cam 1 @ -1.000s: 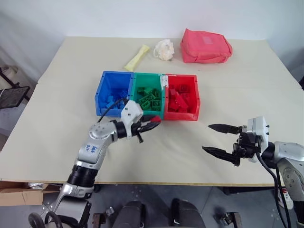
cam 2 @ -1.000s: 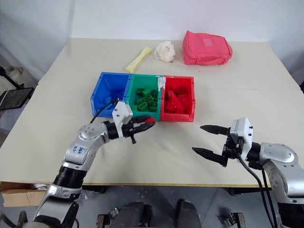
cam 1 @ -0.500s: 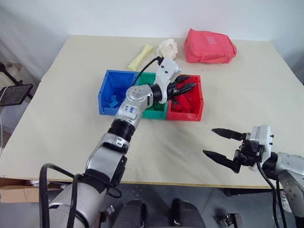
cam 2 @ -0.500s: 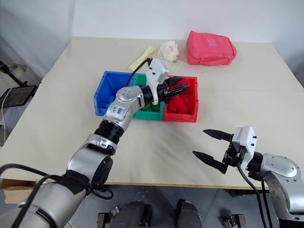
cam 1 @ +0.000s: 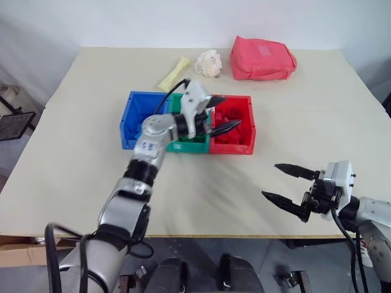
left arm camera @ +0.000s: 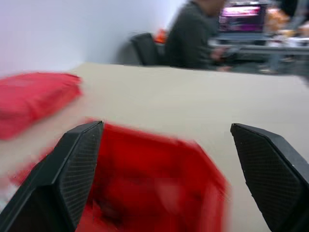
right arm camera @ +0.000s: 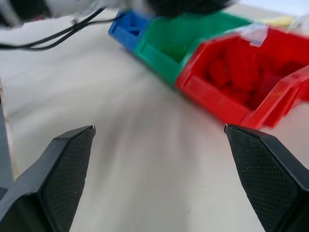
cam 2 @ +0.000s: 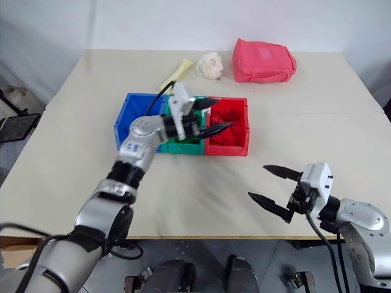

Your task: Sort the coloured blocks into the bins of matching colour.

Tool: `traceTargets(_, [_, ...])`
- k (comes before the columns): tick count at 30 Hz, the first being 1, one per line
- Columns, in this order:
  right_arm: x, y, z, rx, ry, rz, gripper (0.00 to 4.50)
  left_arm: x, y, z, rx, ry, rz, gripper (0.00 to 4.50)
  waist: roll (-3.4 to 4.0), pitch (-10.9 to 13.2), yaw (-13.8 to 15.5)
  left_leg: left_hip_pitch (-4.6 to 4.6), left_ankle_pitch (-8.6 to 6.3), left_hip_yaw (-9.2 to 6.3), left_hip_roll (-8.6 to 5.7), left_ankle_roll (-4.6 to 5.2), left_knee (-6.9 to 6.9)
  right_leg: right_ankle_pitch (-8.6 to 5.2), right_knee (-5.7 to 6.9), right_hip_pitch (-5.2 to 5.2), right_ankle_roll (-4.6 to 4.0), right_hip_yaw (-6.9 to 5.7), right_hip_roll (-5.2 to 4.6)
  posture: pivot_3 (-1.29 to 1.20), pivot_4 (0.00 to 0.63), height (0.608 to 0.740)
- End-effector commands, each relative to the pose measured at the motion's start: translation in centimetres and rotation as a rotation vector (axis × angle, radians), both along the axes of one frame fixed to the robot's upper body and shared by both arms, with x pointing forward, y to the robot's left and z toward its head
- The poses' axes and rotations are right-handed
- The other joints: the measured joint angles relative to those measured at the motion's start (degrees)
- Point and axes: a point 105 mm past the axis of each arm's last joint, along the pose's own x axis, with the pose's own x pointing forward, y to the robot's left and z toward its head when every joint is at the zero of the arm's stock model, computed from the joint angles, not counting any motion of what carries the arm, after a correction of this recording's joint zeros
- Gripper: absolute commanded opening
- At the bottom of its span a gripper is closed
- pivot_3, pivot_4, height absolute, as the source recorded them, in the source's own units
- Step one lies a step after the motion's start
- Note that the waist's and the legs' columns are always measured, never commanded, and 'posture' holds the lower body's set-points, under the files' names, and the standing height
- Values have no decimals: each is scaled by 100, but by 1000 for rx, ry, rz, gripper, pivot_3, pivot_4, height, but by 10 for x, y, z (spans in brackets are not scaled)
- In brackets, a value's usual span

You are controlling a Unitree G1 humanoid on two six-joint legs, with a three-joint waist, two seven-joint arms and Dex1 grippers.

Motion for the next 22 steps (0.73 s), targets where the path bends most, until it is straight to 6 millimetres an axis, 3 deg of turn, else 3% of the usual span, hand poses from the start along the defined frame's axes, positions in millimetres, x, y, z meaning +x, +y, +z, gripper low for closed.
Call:
traceTargets(1, [4,-4,8,-23,-18,42,4500,-26,21,10,-9,-18,-83,4475,0,0,0,0,0,0,-1,0,0,0,1,0,0,2,-2,0,150,740])
traceTargets(6, [21,-8,12,-72,-18,103,4500,-48,78,-9,53,50,-12,4475,0,0,-22,-1,0,-11,-1,0,8,0,0,5,0,3,-6,0,150,740])
traceTargets(13, [40,-12,12,-118,-4,159,4500,-55,152,-23,115,110,226,4475,1,0,-25,-1,-2,-18,-4,-3,8,0,0,6,-1,4,-11,0,150,740])
traceTargets(17, [46,-12,13,-128,-8,170,4500,-63,175,-27,112,135,311,4475,2,0,-32,0,-3,-19,-4,-4,7,-1,1,6,-1,2,-12,0,150,740])
traceTargets(22, [50,-10,11,-132,-14,175,4500,-71,173,-29,95,129,320,4475,2,0,-21,-1,-5,-23,-2,-7,5,-1,1,5,-2,6,-14,0,150,740])
